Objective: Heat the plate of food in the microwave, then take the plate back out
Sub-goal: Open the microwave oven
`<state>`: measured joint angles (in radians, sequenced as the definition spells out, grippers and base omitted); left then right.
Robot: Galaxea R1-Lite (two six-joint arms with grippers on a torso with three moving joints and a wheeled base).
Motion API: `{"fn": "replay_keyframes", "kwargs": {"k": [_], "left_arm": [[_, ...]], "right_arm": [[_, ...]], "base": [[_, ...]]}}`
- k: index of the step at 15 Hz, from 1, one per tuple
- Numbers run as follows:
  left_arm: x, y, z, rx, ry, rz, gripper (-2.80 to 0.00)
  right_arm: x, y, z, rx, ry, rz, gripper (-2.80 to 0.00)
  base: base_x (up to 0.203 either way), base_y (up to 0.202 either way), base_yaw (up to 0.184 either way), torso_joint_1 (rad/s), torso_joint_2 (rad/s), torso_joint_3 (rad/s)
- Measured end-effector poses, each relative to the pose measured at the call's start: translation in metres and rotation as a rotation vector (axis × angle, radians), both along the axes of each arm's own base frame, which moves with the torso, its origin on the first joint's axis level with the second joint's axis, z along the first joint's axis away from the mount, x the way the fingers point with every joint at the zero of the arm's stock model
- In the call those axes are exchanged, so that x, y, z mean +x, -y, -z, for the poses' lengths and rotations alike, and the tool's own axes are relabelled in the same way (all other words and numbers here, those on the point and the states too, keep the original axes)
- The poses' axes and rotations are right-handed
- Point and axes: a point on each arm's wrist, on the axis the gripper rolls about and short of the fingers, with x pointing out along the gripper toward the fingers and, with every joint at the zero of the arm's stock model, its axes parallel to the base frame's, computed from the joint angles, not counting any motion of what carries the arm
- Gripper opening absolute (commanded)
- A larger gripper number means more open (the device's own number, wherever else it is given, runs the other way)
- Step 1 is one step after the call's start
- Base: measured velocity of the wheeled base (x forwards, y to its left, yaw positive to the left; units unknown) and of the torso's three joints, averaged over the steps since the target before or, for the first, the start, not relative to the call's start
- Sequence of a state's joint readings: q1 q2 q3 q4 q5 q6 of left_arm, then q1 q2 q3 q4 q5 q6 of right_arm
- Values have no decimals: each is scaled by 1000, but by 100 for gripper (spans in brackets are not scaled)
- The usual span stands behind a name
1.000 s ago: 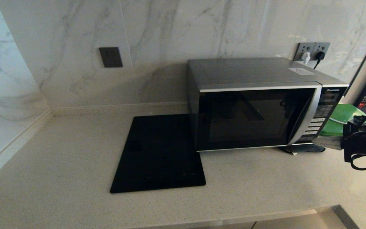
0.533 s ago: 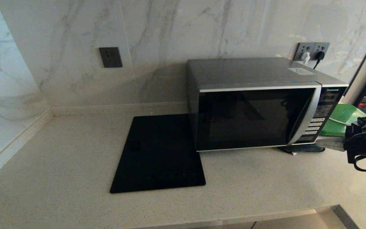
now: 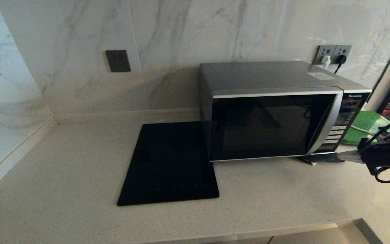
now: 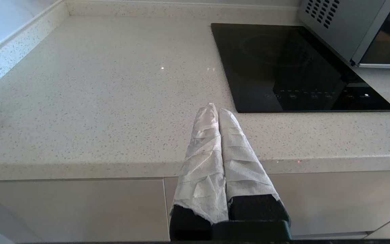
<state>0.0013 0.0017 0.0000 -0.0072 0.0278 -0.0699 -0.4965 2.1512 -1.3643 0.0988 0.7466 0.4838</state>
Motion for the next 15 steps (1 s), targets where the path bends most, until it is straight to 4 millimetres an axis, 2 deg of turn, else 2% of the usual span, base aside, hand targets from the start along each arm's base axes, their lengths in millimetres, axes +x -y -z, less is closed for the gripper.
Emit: {"fn": "replay_keyframes", "kwargs": {"k": [11,15], "left_arm": [[0,0,0,0,0,0,-280],[0,0,0,0,0,0,-280]], "right_arm": [[23,4,6,-42,61,-7,-280],[36,4,8,-9,86,41,-280]], "base": [[0,0,0,0,0,0],[0,0,0,0,0,0]]}}
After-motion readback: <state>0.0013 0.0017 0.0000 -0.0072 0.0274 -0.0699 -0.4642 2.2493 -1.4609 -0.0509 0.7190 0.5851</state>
